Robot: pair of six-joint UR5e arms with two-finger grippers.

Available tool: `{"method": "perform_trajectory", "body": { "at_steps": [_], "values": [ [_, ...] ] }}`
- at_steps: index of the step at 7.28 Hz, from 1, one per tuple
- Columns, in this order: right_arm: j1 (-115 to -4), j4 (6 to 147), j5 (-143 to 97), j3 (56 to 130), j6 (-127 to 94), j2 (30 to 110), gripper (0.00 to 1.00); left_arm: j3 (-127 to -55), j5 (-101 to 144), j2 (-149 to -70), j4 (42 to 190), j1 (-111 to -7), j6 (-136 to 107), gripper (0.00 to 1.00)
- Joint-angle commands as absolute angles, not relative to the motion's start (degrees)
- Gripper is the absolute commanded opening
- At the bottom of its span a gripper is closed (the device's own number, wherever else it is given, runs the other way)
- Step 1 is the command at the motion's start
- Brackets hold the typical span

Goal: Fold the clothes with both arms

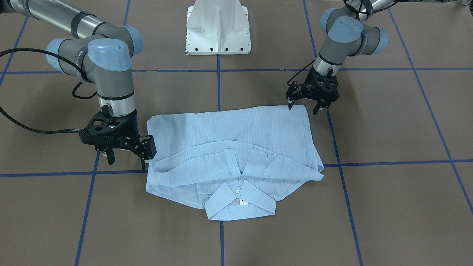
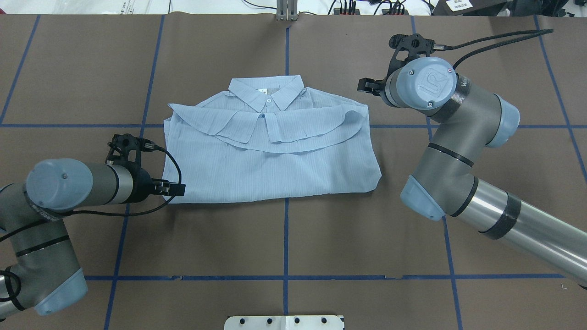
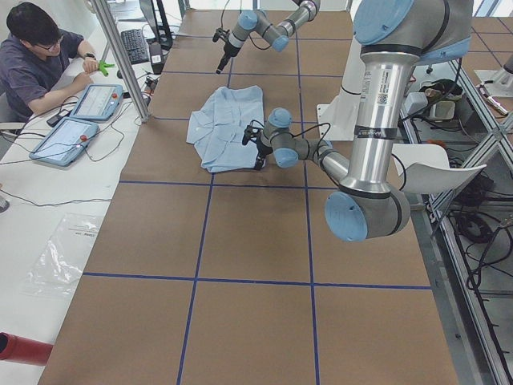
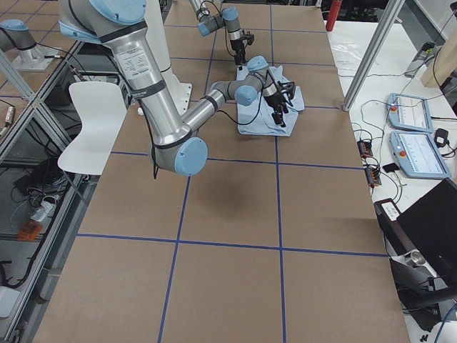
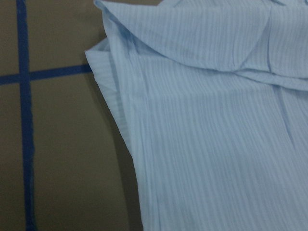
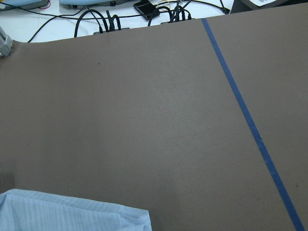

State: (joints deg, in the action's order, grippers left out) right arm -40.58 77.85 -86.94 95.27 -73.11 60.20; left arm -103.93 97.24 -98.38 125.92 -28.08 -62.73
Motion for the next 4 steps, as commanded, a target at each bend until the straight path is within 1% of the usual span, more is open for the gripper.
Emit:
{"method": "perform_trajectory", "body": {
  "at_steps": [1,2,3,4],
  "values": [
    [-40.5,77.9,-86.9,95.2,-73.1,60.2,1.0,-103.7,96.9,-98.4,125.9,-27.0,-63.5,0.44],
    [-40.4,77.8,-86.9,95.2,-73.1,60.2,1.0,-103.8,97.1,-98.5,125.9,-27.1,-63.5,0.09],
    [-40.4,77.8,-86.9,95.2,-73.1,60.2,1.0,-103.8,97.0,-98.6,125.9,-27.1,-63.3,0.0],
    [-40.3,77.8,-86.9,95.2,-73.1,60.2,1.0,-104.0,97.2,-98.4,125.9,-27.2,-62.8,0.0]
  ]
}}
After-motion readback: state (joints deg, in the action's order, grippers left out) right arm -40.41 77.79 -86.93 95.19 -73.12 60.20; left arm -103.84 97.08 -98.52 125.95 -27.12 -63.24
